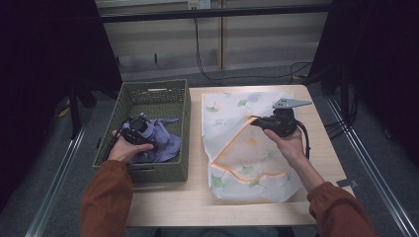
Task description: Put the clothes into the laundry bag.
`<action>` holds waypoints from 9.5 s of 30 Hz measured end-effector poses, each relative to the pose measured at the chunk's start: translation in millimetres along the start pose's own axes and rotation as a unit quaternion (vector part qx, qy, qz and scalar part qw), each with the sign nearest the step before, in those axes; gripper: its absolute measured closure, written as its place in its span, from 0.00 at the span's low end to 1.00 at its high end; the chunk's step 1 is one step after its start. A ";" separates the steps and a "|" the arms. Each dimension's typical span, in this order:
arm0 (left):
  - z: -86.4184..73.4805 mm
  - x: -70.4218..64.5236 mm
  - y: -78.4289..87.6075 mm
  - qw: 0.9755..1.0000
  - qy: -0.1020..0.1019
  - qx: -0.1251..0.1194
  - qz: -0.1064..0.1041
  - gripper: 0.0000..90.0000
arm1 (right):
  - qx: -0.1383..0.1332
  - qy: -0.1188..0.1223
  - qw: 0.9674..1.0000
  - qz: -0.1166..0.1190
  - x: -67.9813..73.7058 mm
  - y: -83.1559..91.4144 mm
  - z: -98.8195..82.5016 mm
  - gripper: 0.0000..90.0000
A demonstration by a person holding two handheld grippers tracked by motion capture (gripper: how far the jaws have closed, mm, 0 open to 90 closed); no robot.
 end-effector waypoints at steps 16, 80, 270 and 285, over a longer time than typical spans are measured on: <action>-6.4 -1.1 -14.8 0.996 -0.024 0.082 0.010 0.09 | 0.005 0.004 1.000 0.005 3.4 -3.2 -0.5 0.99; 11.1 -5.7 64.7 0.983 -0.004 -0.183 -0.016 0.91 | 0.010 0.006 1.000 0.007 3.5 -0.5 -0.9 0.99; 66.2 -275.5 142.6 0.847 -0.279 -0.400 -0.214 0.90 | 0.002 0.013 0.999 0.036 7.5 -1.3 3.5 0.99; 68.9 -288.5 106.7 0.851 -0.286 -0.369 -0.239 0.90 | 0.001 0.013 0.999 0.035 6.5 -1.3 3.2 0.99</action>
Point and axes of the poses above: each handheld gripper's, and its own axes: y roughly backward along the jaws, z roughly out of its top, x roughly to its left, the point moved 6 cm from there along -y, roughly forward along the jaws, and after that the axes turned 7 degrees about -z, right-handed, at the moved point
